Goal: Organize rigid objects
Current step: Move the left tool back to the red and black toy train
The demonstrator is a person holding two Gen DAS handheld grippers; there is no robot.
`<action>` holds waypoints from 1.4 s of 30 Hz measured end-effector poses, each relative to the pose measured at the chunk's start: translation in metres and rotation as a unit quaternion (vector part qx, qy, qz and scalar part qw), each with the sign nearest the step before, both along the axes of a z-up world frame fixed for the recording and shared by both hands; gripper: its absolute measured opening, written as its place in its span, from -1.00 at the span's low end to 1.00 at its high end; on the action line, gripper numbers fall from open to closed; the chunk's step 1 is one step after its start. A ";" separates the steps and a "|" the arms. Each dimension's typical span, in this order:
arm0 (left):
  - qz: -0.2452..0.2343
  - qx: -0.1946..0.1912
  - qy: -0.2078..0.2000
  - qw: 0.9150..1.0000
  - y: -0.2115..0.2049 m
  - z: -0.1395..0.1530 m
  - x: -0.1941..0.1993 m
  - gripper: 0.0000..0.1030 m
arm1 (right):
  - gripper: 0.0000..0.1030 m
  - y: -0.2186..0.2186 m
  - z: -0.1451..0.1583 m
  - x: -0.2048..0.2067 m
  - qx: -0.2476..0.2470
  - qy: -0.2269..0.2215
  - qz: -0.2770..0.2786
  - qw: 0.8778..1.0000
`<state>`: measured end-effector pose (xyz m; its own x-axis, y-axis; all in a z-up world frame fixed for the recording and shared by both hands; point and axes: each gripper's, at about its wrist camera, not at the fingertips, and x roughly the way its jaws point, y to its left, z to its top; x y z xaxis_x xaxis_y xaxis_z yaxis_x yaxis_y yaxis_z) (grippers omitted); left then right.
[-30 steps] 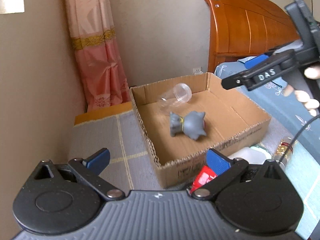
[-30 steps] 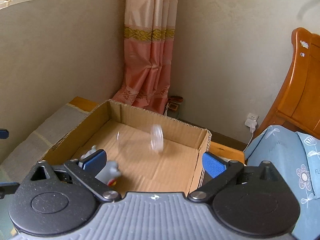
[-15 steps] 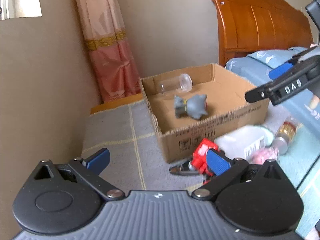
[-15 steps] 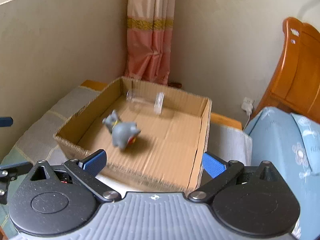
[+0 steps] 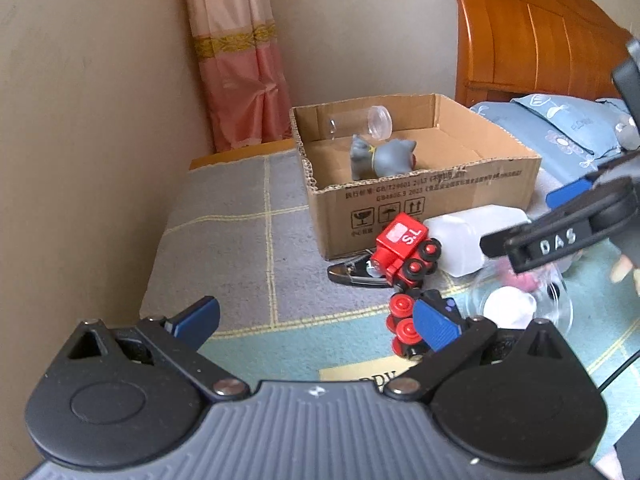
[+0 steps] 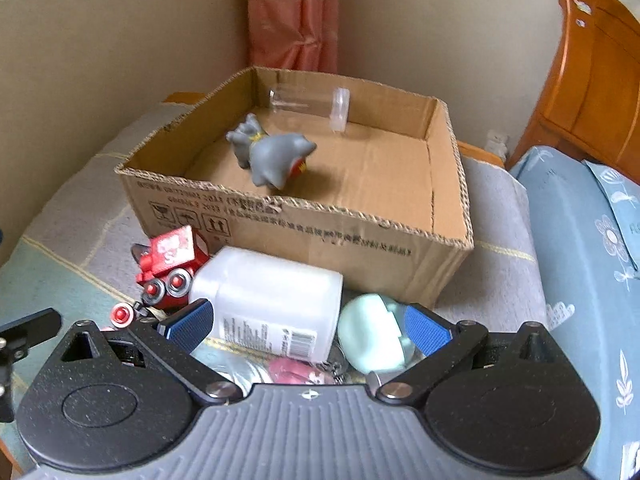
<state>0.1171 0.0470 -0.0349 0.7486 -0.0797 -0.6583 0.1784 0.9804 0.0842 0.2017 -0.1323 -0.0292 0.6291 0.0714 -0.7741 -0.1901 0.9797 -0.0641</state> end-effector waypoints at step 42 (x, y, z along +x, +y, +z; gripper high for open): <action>-0.080 -0.029 0.049 0.995 -0.025 -0.063 0.024 0.91 | 1.00 0.006 -0.053 -0.123 0.032 -0.030 0.133 0.990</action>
<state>0.1411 0.0216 -0.0979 0.6558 -0.2325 -0.7183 0.3371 0.9415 0.0029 0.0792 -0.1261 -0.0823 0.6261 0.2878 -0.7247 -0.4393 0.8980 -0.0229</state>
